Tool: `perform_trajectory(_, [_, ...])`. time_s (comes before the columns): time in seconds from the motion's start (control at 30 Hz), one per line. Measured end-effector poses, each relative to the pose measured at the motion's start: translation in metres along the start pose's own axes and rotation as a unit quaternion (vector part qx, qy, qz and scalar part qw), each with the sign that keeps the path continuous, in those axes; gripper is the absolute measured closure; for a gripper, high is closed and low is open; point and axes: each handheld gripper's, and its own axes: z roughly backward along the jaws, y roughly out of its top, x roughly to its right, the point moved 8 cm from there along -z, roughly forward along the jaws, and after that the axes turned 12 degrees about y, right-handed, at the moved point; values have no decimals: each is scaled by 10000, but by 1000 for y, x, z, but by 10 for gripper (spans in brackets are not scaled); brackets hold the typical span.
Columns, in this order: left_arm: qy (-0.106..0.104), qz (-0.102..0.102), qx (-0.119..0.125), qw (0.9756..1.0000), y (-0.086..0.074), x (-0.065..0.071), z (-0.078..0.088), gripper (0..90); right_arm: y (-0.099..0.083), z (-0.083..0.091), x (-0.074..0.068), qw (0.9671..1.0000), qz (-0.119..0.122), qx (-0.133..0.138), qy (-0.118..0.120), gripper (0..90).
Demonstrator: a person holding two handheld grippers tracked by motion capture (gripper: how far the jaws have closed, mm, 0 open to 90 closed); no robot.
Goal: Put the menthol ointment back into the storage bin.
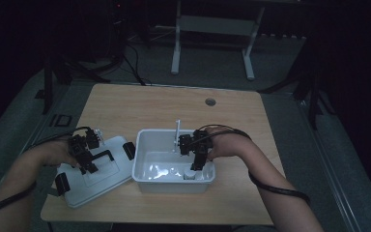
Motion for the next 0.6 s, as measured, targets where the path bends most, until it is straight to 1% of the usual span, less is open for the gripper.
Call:
perform_trajectory(0.03, [12, 8, 33, 10000, 1, 0, 1, 448, -2, 3, -1, 10000, 11, 11, 15, 260])
perform_trajectory(0.07, [20, 4, 46, 10000, 1, -1, 1, 453, -3, 6, -1, 10000, 44, 44, -38, 242])
perform_trajectory(0.1, [21, 8, 44, 10000, 1, -1, 2, 460, -5, 10, -1, 9999, -5, 94, -55, 231])
perform_trajectory(0.13, [10, 9, 40, 10000, 1, -1, 2, 480, -6, 14, -1, 9999, 1, 160, -37, 207])
perform_trajectory(0.23, [23, 19, 16, 10000, 0, -2, 2, 486, -13, 24, -2, 9995, -9, 297, -55, 192])
perform_trajectory(0.3, [24, 64, 38, 10000, 1, -3, 2, 489, -21, 29, -2, 9994, -62, 289, -156, 186])
perform_trajectory(0.33, [9, 80, 66, 9999, 1, -3, 2, 489, -25, 31, -1, 9994, -34, 267, -194, 180])
perform_trajectory(0.37, [-1, 111, 55, 9999, 1, -3, 3, 489, -30, 33, -1, 9994, -85, 268, -207, 180])
perform_trajectory(0.4, [2, 116, 43, 9999, 1, -3, 3, 489, -34, 34, -1, 9994, -136, 270, -196, 179])
perform_trajectory(0.47, [-8, 97, 21, 10000, 1, -3, 3, 492, -44, 37, 0, 9992, -168, 256, -261, 180])
perform_trajectory(0.6, [-5, 96, -25, 10000, -1, -3, 4, 506, -62, 40, 1, 9985, -354, 283, -311, 181])
